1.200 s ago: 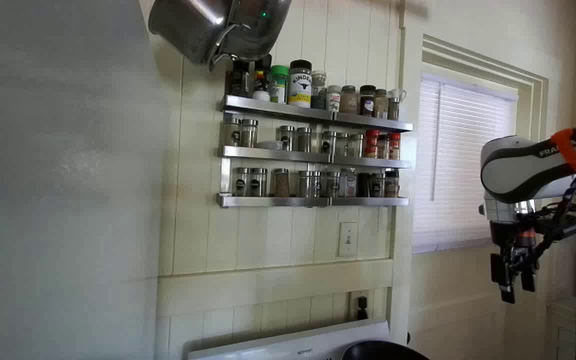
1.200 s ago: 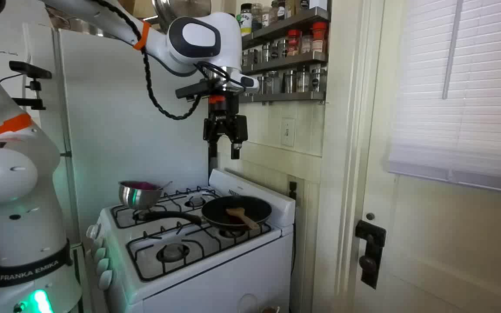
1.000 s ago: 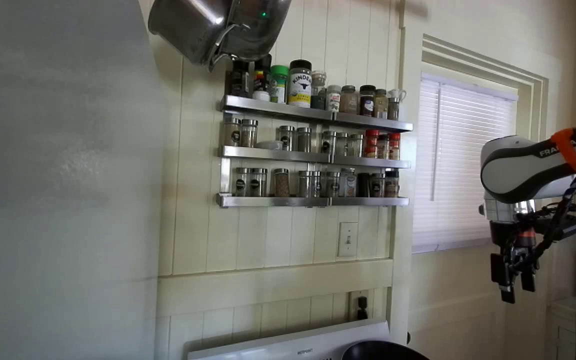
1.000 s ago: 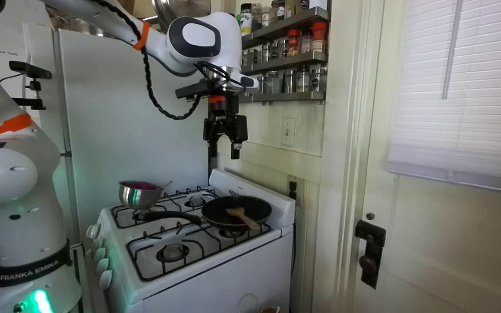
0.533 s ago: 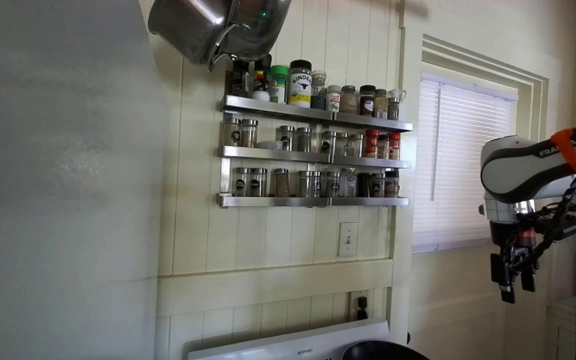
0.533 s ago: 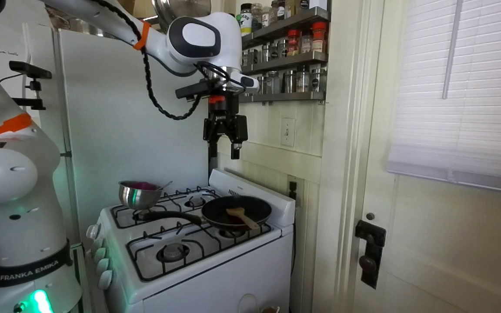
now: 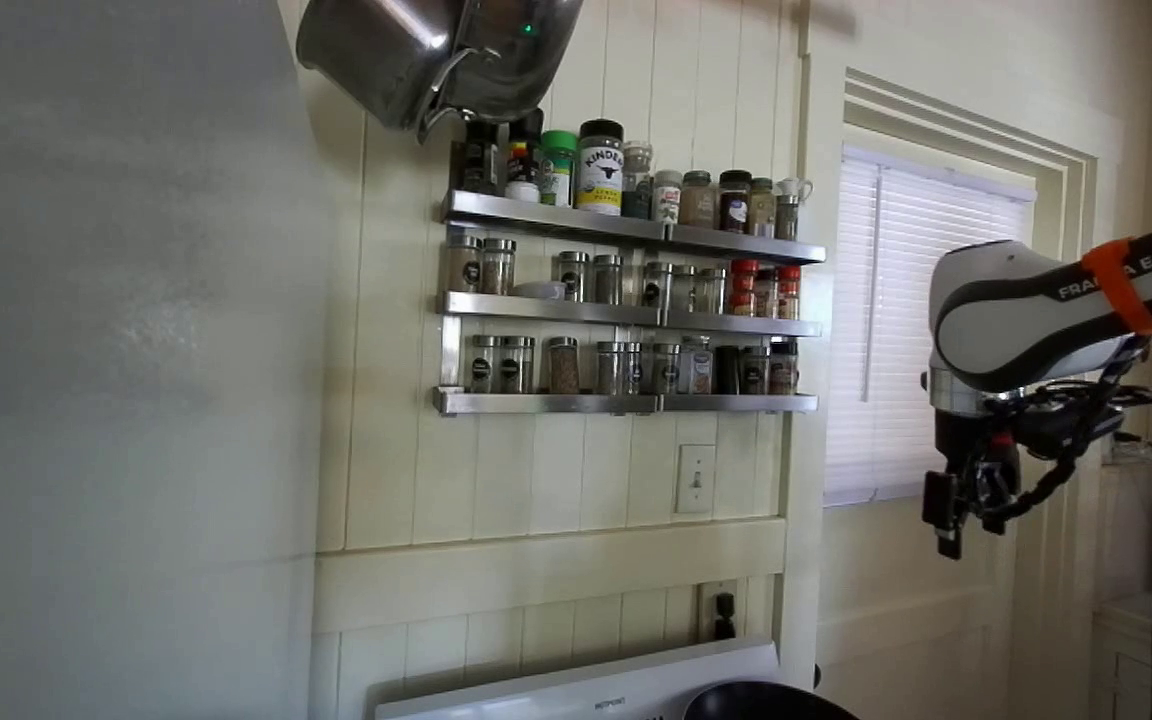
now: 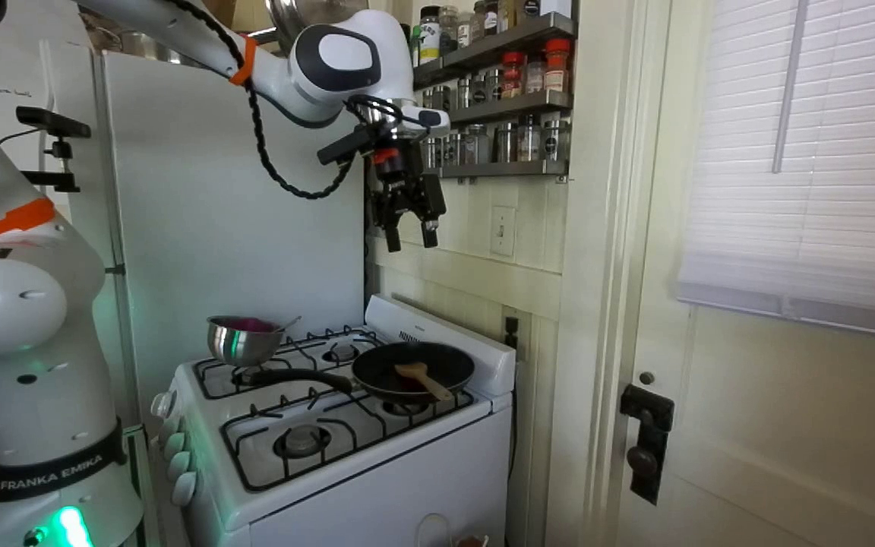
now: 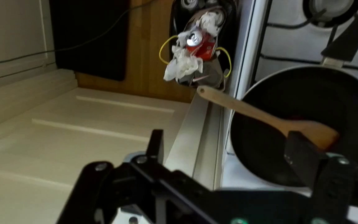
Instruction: Grab a bottle, then put some spice onto the pan
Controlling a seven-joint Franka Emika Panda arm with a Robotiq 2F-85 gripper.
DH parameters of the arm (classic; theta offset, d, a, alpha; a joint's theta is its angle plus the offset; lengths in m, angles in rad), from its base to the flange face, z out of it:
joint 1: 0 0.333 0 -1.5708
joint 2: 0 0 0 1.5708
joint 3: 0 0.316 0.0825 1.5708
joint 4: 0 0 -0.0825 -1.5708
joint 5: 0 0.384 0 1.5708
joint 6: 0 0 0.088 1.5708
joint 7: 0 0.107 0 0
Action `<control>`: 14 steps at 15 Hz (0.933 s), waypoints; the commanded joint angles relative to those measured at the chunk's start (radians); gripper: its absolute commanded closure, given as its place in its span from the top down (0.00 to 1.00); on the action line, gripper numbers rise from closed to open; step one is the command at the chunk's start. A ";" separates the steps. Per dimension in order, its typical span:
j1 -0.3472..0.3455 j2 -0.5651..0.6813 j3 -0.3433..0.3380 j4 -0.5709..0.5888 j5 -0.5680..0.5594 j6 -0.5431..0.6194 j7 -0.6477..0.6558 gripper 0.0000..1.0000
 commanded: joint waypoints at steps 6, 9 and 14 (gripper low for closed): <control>0.001 -0.015 0.200 0.060 -0.172 0.303 0.392 1.00; 0.076 -0.016 0.180 0.083 -0.086 0.320 0.269 1.00; 0.037 -0.006 0.202 0.089 -0.132 0.312 0.344 1.00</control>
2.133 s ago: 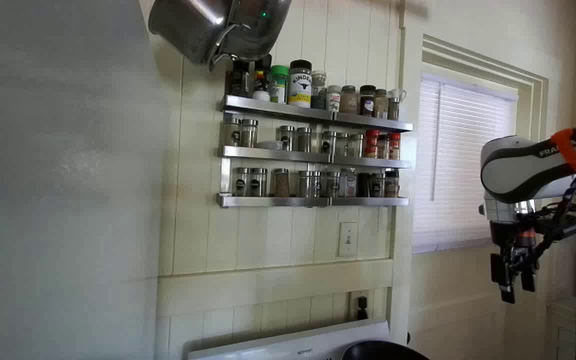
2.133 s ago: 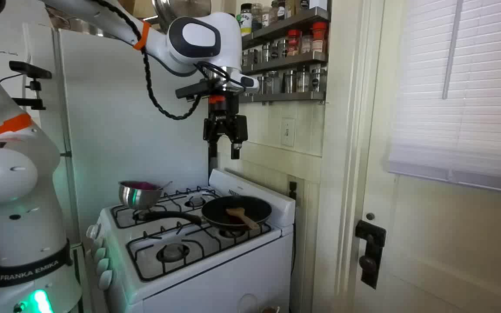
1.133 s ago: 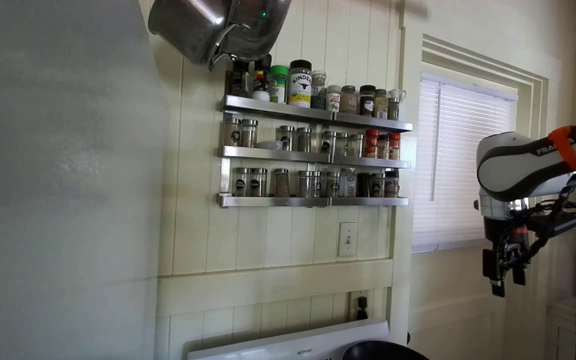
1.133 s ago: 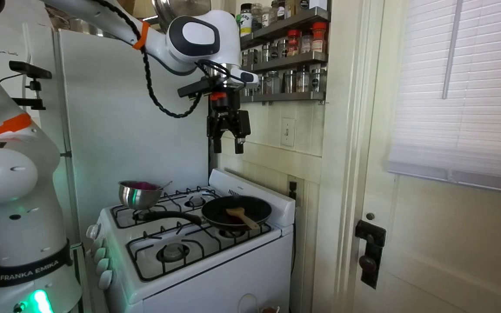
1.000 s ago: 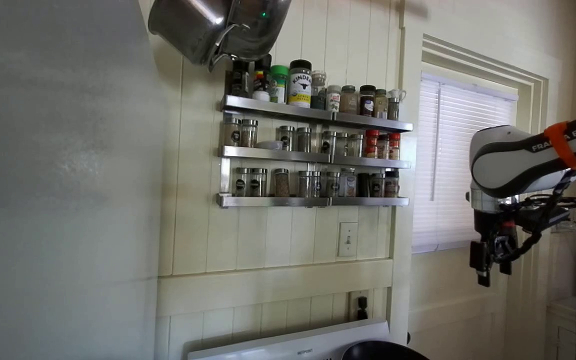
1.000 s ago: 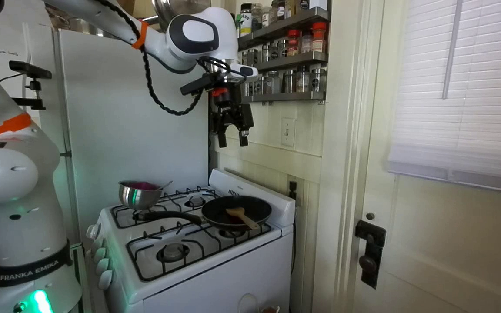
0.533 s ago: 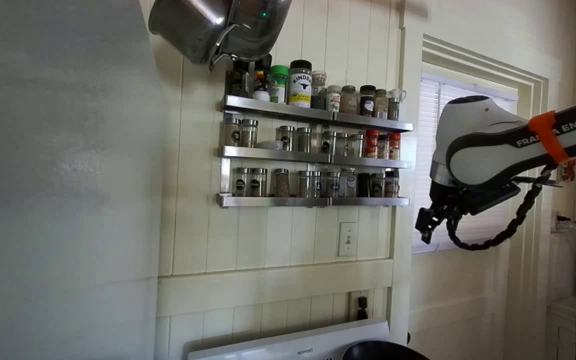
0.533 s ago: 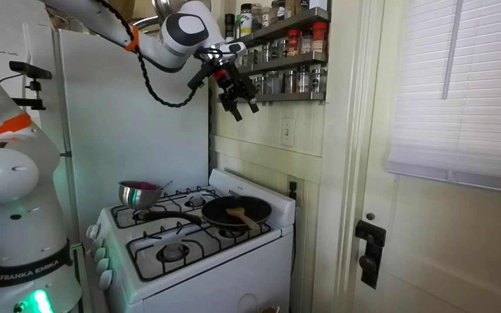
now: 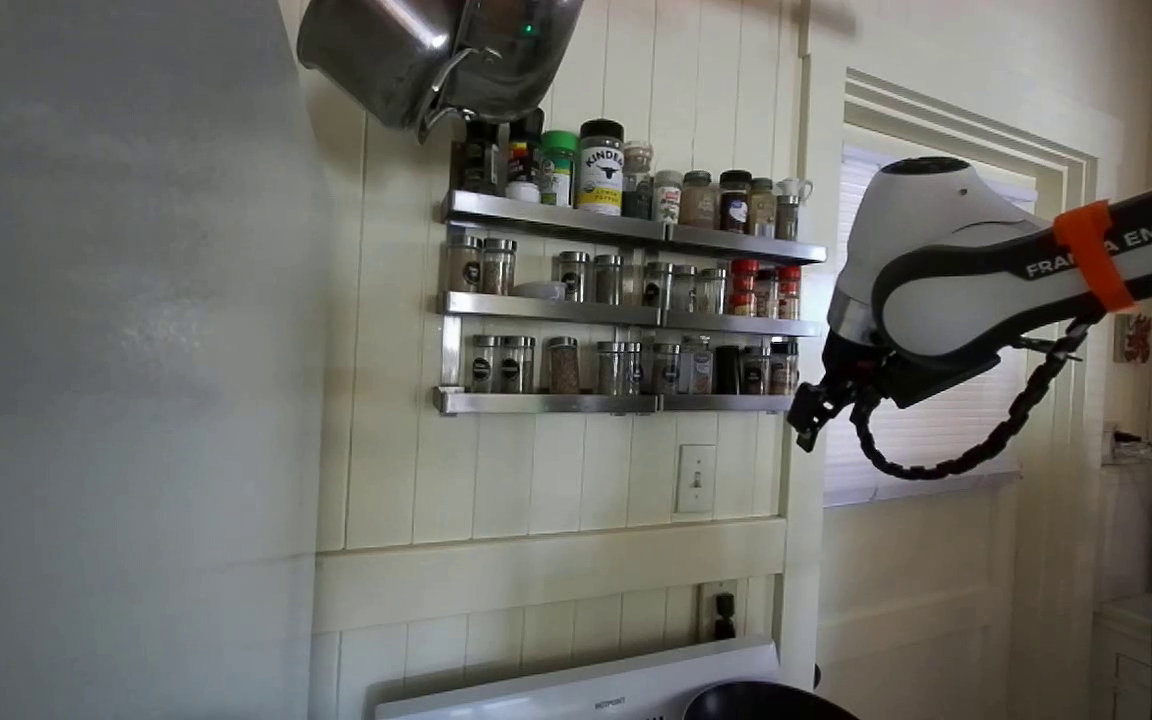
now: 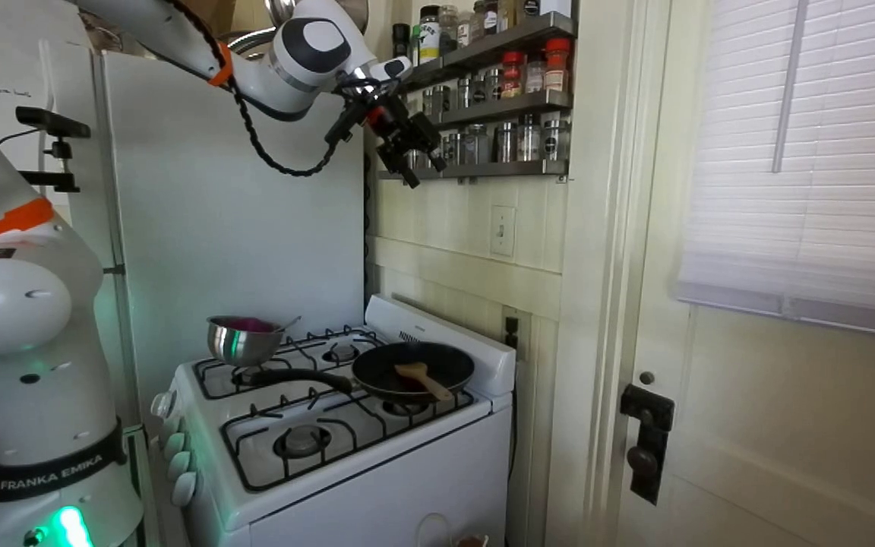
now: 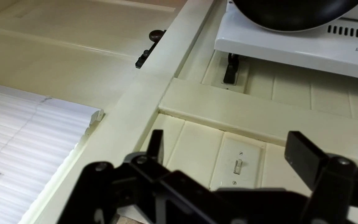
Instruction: Grab a bottle, then put some spice onto the pan
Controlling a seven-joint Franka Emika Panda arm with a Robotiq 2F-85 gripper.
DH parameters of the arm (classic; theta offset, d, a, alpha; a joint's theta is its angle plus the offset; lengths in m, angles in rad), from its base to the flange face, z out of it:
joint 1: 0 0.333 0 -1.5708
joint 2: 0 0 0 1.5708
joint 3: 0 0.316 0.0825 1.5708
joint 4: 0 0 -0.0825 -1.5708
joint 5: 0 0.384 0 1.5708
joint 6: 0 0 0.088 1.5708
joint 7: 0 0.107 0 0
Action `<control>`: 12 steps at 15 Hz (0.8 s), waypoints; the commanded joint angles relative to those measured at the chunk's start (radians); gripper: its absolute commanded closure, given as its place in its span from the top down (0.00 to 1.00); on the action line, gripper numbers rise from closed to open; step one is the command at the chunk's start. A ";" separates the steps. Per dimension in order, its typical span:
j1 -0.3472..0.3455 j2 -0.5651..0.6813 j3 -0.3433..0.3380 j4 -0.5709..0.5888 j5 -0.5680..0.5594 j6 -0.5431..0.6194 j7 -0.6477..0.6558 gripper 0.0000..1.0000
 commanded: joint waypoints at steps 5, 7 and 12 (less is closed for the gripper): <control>-0.047 -0.016 0.041 0.016 -0.123 0.211 0.114 1.00; -0.074 -0.006 0.065 0.032 -0.153 0.278 0.166 1.00; -0.071 0.026 0.068 0.030 -0.116 0.455 0.145 1.00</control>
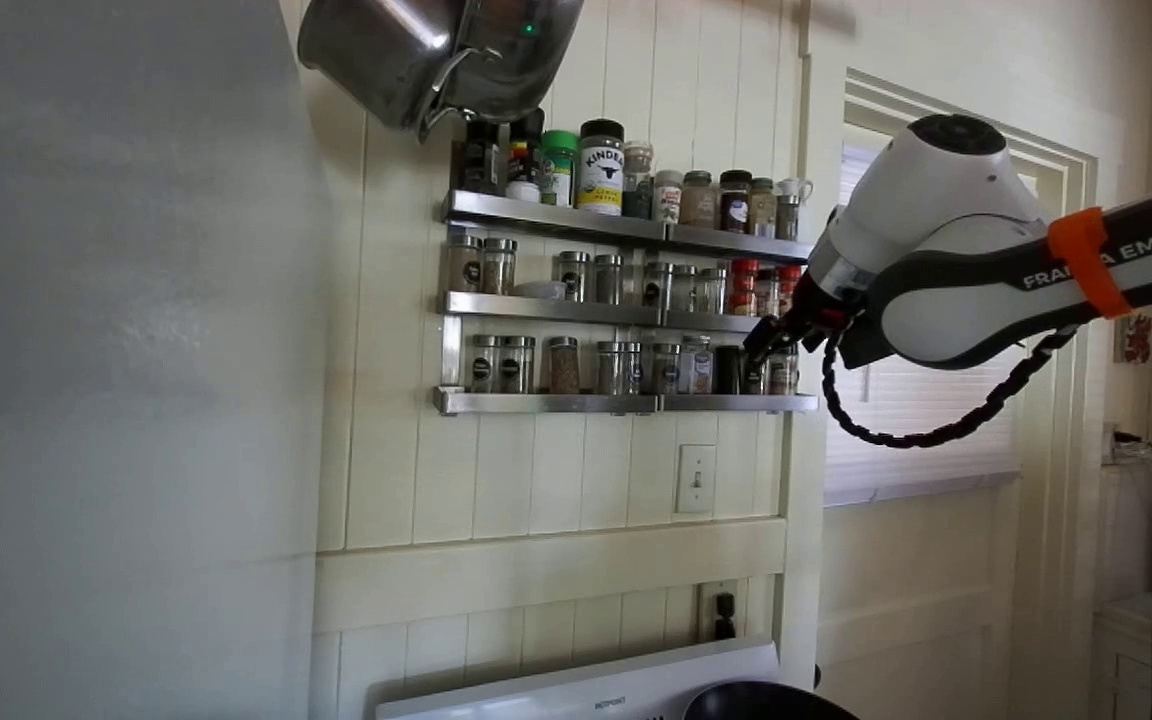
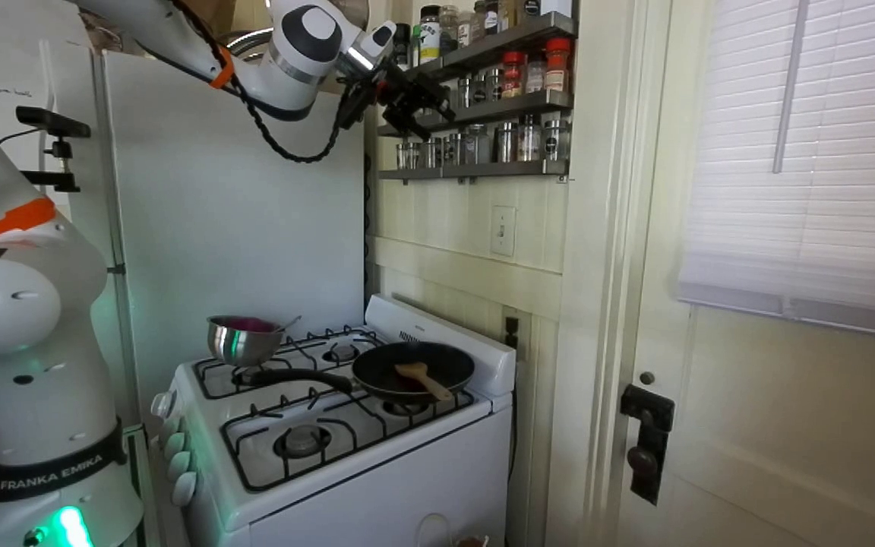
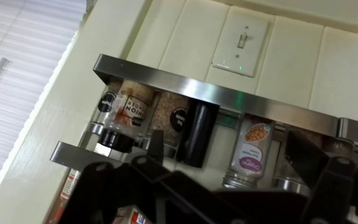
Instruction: Grab a bottle, then put some spice onto the pan
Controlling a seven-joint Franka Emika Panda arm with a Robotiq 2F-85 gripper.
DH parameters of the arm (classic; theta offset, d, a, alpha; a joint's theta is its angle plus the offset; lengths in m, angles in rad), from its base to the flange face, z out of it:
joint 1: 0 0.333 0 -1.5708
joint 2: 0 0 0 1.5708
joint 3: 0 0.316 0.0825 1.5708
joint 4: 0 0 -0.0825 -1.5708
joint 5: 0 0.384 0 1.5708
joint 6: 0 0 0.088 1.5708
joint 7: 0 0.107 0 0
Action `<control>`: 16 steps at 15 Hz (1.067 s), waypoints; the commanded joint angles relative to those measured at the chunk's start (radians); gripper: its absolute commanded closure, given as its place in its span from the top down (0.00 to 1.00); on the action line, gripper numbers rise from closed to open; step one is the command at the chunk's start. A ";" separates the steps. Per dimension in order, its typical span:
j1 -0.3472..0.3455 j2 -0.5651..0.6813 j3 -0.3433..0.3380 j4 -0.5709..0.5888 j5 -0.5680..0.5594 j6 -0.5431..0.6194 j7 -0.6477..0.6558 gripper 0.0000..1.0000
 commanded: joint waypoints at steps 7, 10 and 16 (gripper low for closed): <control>0.079 0.087 -0.062 -0.029 0.145 0.258 -0.174 1.00; 0.065 0.091 -0.051 -0.013 0.130 0.229 -0.152 1.00; -0.016 0.092 -0.006 -0.029 0.044 0.354 -0.077 1.00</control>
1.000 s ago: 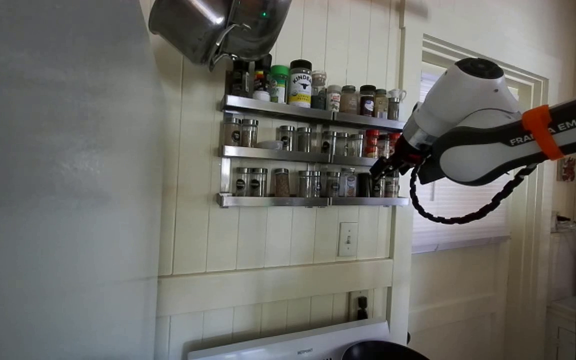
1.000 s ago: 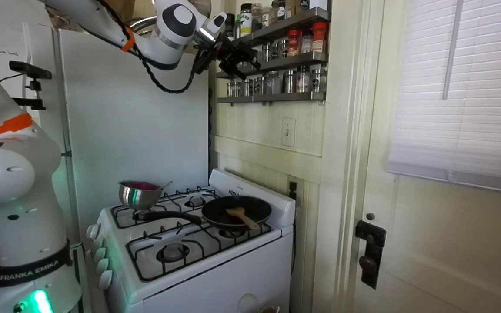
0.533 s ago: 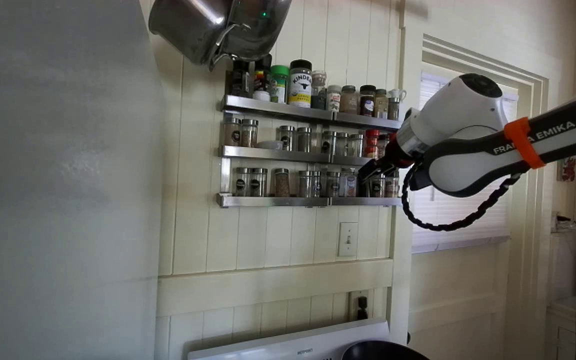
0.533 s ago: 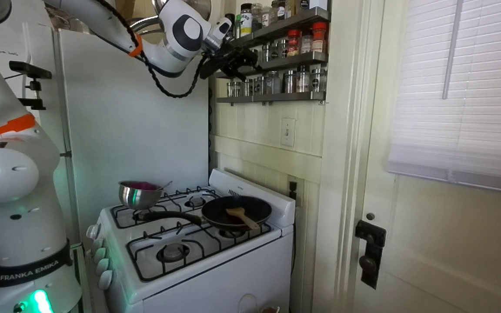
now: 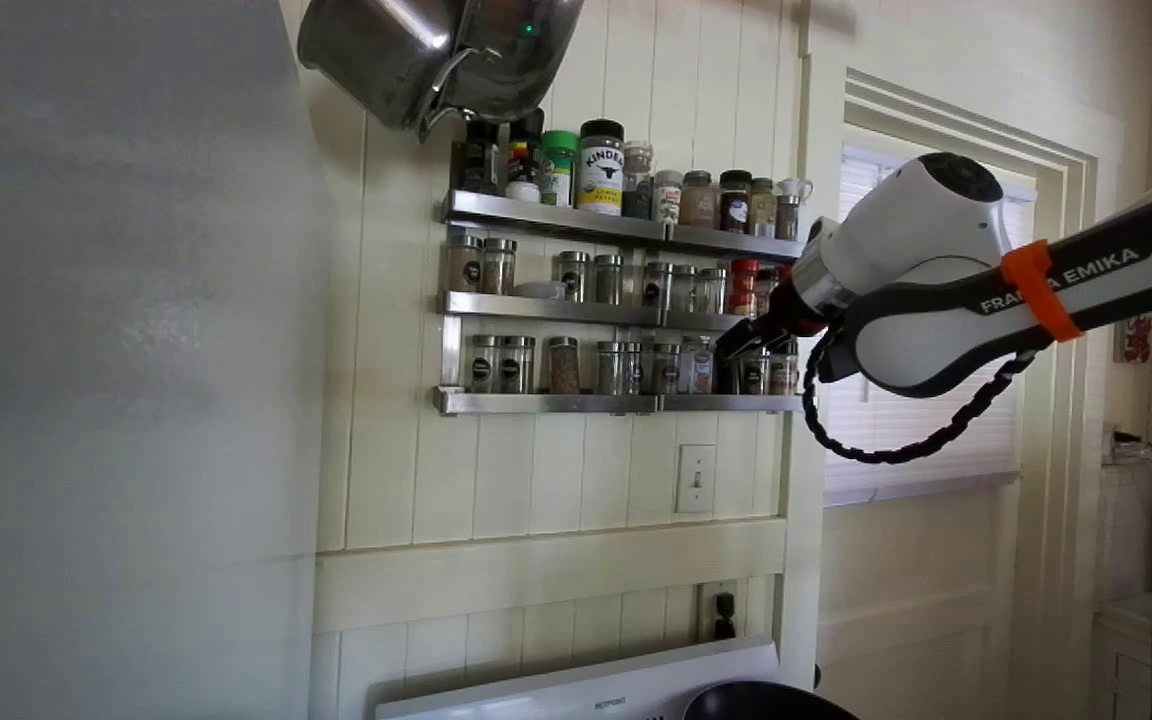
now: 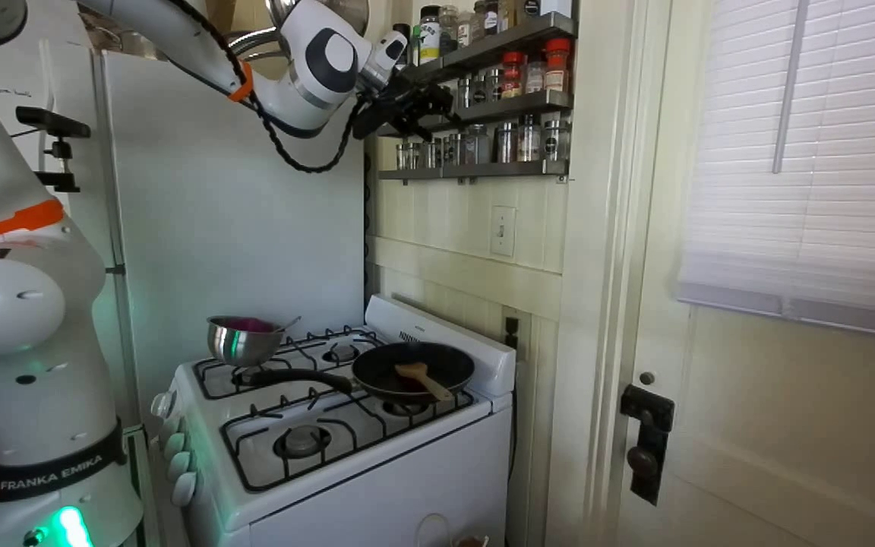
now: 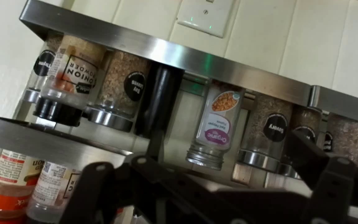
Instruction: Grab a bottle, then put some spice onto the pan
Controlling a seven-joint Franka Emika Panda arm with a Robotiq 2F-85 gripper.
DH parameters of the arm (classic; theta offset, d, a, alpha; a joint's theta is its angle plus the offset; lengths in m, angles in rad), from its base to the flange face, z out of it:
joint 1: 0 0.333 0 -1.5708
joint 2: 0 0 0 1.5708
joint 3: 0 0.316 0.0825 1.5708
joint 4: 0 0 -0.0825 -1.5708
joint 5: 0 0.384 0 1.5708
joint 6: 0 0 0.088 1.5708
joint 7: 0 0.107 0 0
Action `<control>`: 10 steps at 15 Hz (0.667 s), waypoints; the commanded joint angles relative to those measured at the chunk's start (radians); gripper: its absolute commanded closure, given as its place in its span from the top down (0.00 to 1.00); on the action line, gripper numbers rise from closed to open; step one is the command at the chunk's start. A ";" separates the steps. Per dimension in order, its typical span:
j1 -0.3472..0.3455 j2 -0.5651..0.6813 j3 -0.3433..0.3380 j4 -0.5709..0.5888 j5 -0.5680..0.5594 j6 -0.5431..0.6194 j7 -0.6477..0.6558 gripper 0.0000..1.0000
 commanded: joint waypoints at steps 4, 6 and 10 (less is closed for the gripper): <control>-0.042 0.014 0.004 -0.046 0.007 0.231 0.085 1.00; -0.037 0.016 0.001 -0.029 0.000 0.196 0.062 1.00; -0.021 0.026 -0.006 -0.032 0.017 0.207 0.063 1.00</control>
